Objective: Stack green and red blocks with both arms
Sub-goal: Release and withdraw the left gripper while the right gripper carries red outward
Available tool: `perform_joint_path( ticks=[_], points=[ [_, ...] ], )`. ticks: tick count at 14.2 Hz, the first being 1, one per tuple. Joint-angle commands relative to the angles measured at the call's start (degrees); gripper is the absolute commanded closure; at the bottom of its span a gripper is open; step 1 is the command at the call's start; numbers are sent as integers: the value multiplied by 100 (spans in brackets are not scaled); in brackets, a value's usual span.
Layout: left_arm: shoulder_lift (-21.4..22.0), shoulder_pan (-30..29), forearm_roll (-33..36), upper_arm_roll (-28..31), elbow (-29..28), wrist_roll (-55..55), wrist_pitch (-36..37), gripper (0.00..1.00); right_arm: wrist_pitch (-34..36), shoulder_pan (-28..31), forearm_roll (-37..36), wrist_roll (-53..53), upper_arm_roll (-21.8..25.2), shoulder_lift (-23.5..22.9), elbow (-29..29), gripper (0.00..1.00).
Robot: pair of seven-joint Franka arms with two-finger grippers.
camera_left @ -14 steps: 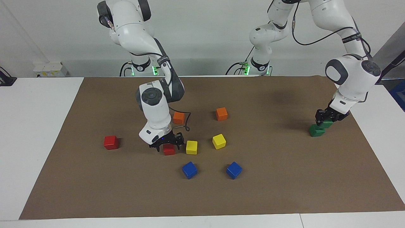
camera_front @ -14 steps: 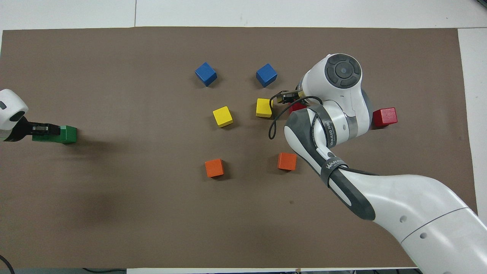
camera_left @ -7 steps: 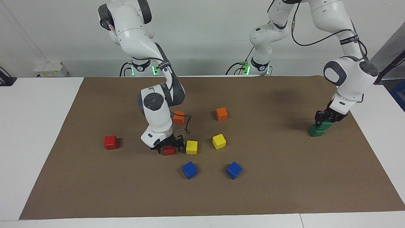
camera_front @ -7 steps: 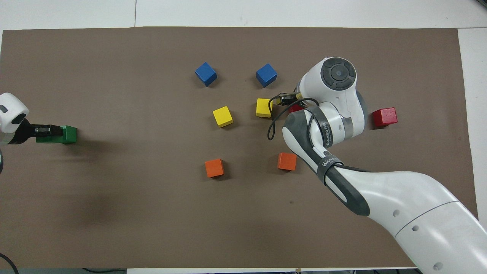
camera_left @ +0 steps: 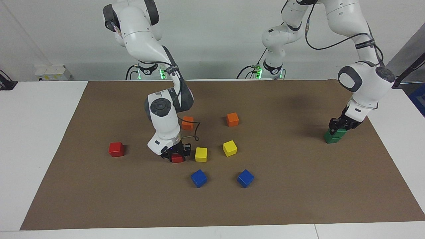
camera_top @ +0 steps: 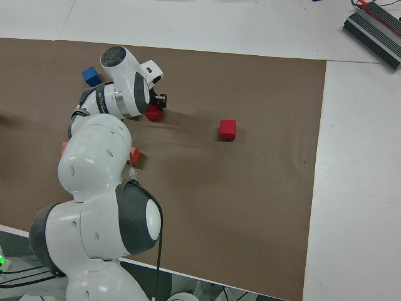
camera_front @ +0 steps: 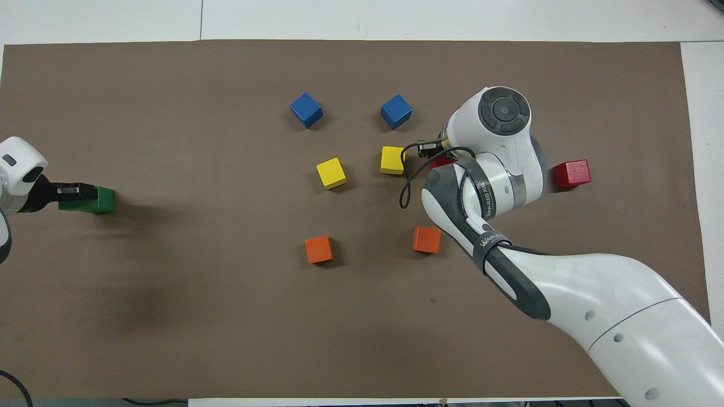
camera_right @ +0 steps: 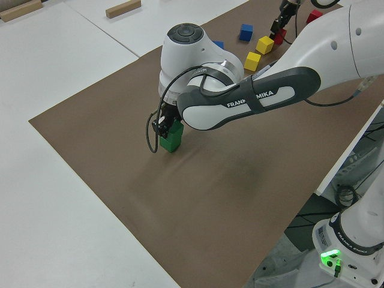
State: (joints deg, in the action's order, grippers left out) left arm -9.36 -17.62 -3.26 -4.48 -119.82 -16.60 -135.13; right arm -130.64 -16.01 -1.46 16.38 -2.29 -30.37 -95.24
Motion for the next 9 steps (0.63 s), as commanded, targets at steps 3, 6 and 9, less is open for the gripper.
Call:
perform_joint_path(
  ticks=[3, 6, 9],
  points=[
    [-48, 21, -87, -18, -94, -10, -251, 71, 2259, 502, -99, -651, -8, 57, 1830, 100],
    [-48, 39, -78, -18, -94, -18, -234, 0, 2490, 1028, -135, -1432, -17, 390, 1799, 100],
    [-48, 101, -78, -18, -85, -18, -155, 0, 2482, 1696, -109, -2076, -34, 523, 1579, 100]
  ],
)
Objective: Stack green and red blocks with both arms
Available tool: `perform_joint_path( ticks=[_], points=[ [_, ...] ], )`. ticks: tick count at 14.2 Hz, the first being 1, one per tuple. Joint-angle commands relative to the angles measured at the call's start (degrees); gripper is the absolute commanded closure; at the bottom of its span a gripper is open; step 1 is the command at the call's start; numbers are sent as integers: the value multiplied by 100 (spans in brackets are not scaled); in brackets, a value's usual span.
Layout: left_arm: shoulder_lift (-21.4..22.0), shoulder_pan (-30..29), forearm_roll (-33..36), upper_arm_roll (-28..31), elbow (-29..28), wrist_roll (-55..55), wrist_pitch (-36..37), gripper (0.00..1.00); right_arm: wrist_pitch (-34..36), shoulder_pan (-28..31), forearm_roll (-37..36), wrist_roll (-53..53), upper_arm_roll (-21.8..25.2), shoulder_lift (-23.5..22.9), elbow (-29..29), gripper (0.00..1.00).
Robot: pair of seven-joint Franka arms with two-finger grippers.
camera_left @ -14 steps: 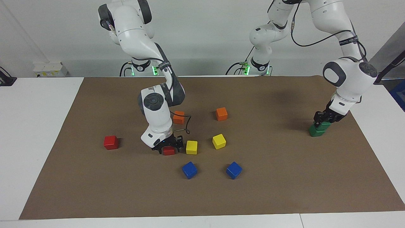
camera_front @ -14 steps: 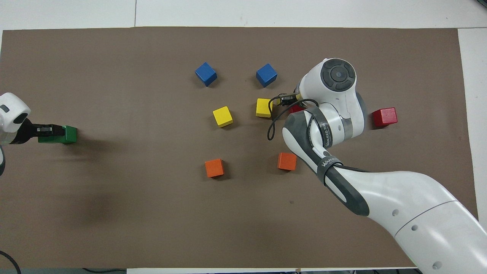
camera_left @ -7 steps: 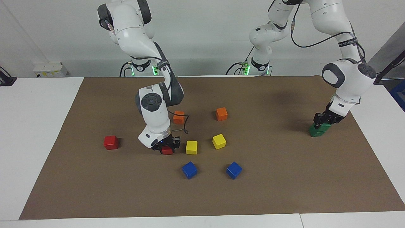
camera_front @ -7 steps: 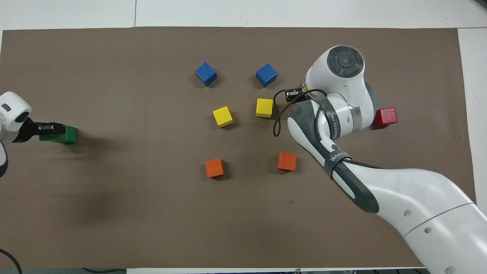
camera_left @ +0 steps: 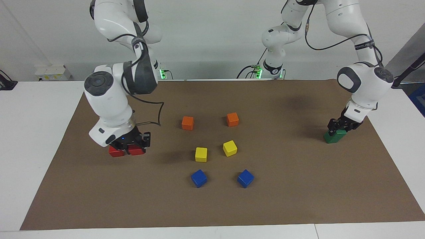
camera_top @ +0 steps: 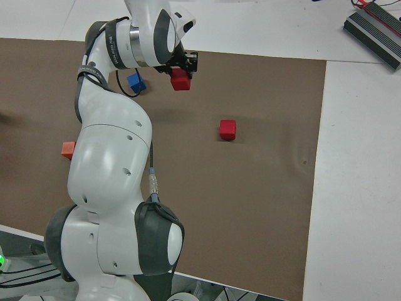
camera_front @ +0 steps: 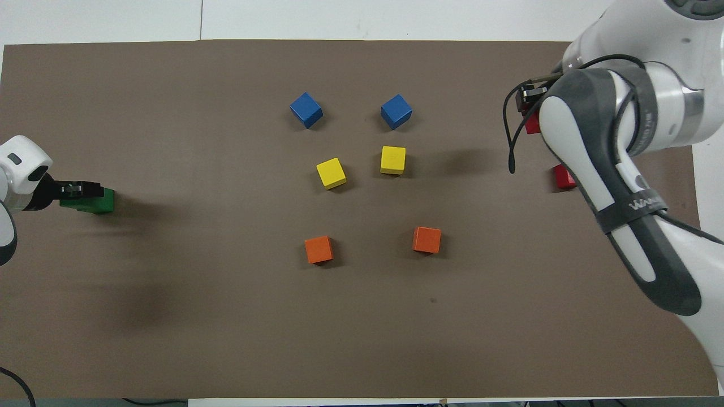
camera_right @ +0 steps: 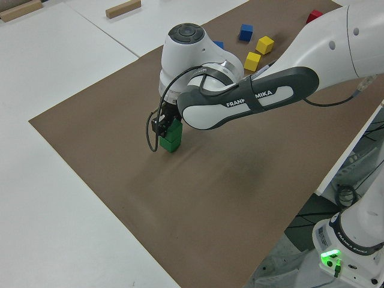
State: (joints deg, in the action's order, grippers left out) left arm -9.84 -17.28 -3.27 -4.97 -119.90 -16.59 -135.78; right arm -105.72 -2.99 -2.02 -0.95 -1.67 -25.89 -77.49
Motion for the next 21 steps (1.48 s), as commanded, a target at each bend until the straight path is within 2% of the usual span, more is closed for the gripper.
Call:
perform_joint_path(
  ticks=[1, 3, 6, 8, 10, 13, 16, 18, 21],
  points=[
    [-1, 67, -78, 31, -60, -20, -37, 0, -97, 552, -44, -484, -97, 154, -405, 100],
    [8, 67, -78, 31, 106, -20, 278, 0, -552, 816, -44, -617, -88, 399, -1071, 100],
    [43, 67, 19, 31, 974, -11, 1480, 0, -1493, 1072, -35, -792, -88, 778, -2162, 100],
    [166, 76, 177, 5, 1380, -11, 2062, 0, -1722, 1073, -9, -740, -88, 892, -2515, 100],
    [385, 84, 186, -30, 1495, 6, 2249, 0, -1994, 1046, 0, -679, -88, 998, -2857, 100],
    [815, 181, 177, -30, 1495, 50, 2284, 0, -2259, 1020, 0, -678, -88, 1095, -3166, 100],
    [1150, 199, 177, -74, 1661, 225, 2765, 0, -2286, 1011, 0, -696, -88, 1148, -3307, 100],
    [1116, 199, 186, -188, 2126, 541, 3345, 0, -2426, 1011, 0, -757, -97, 1165, -3412, 100],
    [1160, 199, 186, -373, 2269, 666, 3716, 0, -2488, 1011, 0, -775, -88, 1209, -3509, 100]
  ],
)
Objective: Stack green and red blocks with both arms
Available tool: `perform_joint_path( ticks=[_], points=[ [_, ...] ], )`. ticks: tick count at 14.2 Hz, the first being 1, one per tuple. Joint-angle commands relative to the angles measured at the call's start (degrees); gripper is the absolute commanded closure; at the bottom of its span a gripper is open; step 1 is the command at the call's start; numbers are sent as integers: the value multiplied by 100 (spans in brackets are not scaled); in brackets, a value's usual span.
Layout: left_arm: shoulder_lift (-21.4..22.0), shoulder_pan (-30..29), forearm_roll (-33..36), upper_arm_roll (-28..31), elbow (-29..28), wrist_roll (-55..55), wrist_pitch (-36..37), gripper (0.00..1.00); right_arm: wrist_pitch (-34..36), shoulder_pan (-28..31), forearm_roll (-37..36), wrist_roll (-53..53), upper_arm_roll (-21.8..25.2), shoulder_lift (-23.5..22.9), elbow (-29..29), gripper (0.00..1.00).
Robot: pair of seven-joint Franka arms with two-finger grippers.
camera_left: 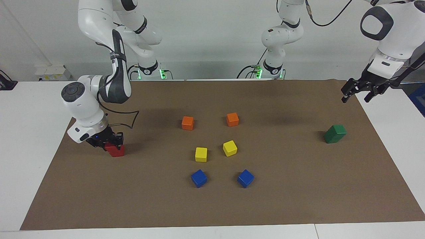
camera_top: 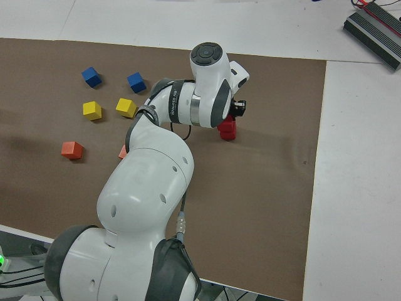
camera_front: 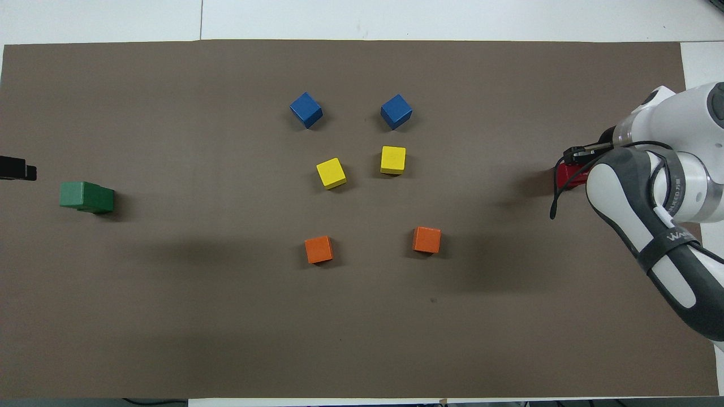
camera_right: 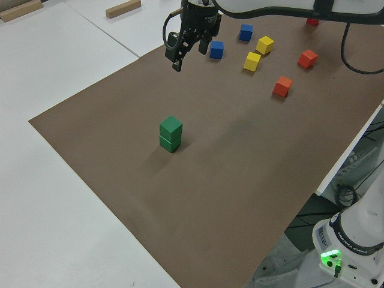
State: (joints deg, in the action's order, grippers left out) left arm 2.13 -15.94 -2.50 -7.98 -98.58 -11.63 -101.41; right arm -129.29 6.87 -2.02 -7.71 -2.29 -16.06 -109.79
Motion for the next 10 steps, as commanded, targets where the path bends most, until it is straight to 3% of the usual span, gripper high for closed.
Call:
perform_joint_path(
  ticks=[1, 4, 10],
  points=[
    [-29, 64, 110, -98, 163, 196, 366, 0, -131, 34, 0, -99, -26, 226, -280, 100],
    [-72, 117, 110, -142, 628, 319, 937, 0, -166, 34, 0, -99, -26, 244, -332, 100],
    [-29, 767, 426, 130, 743, 495, 1324, 0, -385, 69, 0, -178, -26, 227, -333, 100]
  ],
)
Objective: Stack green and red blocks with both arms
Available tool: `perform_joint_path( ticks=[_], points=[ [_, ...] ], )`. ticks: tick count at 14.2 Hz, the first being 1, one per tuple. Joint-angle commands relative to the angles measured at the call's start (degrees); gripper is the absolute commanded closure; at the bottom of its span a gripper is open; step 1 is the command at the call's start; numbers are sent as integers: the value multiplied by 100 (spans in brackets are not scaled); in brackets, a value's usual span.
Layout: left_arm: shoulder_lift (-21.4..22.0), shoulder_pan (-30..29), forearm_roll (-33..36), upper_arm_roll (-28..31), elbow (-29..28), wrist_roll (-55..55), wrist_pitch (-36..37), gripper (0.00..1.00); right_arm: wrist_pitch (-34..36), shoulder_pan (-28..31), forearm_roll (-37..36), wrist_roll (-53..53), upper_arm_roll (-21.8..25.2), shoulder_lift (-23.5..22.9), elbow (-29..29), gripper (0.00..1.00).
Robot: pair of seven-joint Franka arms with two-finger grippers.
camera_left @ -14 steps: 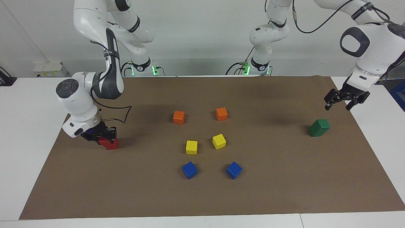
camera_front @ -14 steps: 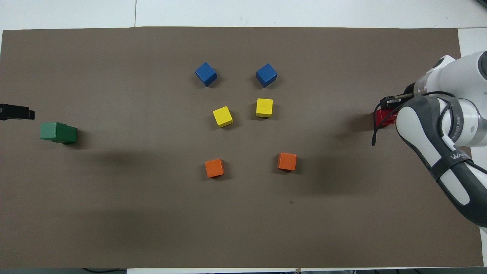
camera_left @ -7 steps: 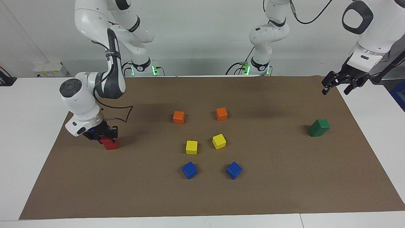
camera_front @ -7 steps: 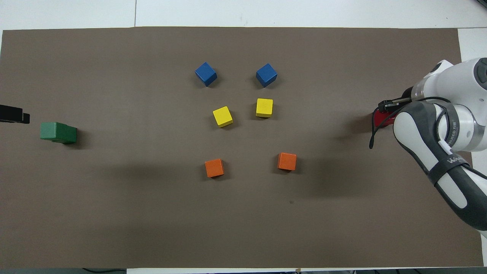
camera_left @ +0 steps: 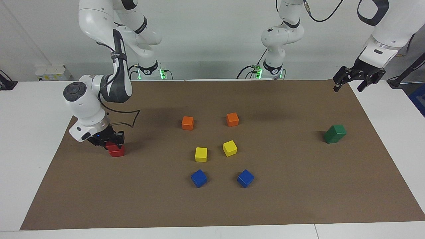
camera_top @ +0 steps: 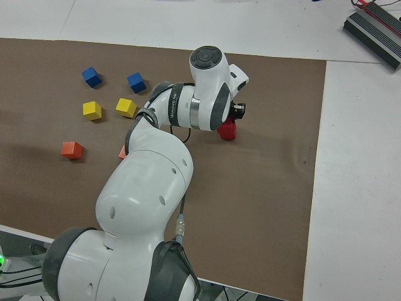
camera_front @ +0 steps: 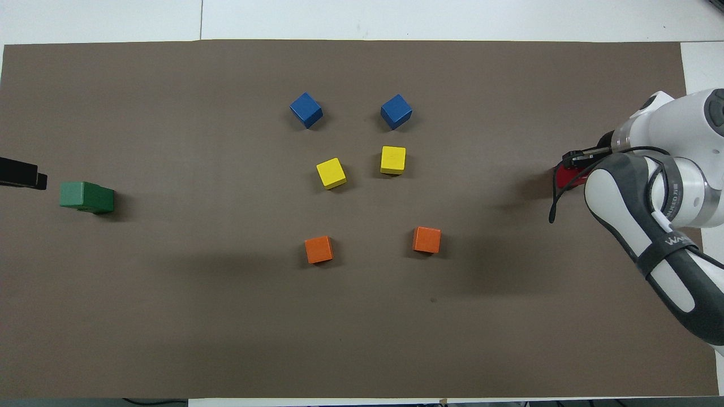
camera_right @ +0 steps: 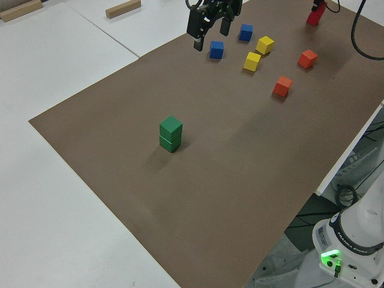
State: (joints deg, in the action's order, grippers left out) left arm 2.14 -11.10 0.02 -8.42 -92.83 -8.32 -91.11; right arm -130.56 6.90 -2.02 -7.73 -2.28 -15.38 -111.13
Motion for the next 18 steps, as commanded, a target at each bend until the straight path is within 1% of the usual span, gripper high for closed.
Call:
perform_joint_path(
  ticks=[1, 3, 4, 6, 17, 18],
  points=[
    [-21, 431, 173, 296, 169, 434, 304, 0, -277, 66, -1, -176, -27, 158, -207, 100],
    [-12, 835, 191, 577, 169, 866, 234, 0, -277, 57, -1, -176, -27, 158, -207, 100],
    [-12, 863, 156, 604, 160, 868, 199, 0, -277, 57, -1, -176, -27, 158, -207, 100],
    [14, 872, 138, 613, 108, 876, 41, 0, -277, 57, -1, -167, -27, 158, -207, 100],
    [32, 864, -28, 613, 55, 868, -13, 0, -286, 57, -1, -194, -27, 158, -242, 100],
    [32, 864, -46, 613, 55, 868, -13, 0, -286, 57, -1, -194, -18, 158, -242, 89]
  ],
)
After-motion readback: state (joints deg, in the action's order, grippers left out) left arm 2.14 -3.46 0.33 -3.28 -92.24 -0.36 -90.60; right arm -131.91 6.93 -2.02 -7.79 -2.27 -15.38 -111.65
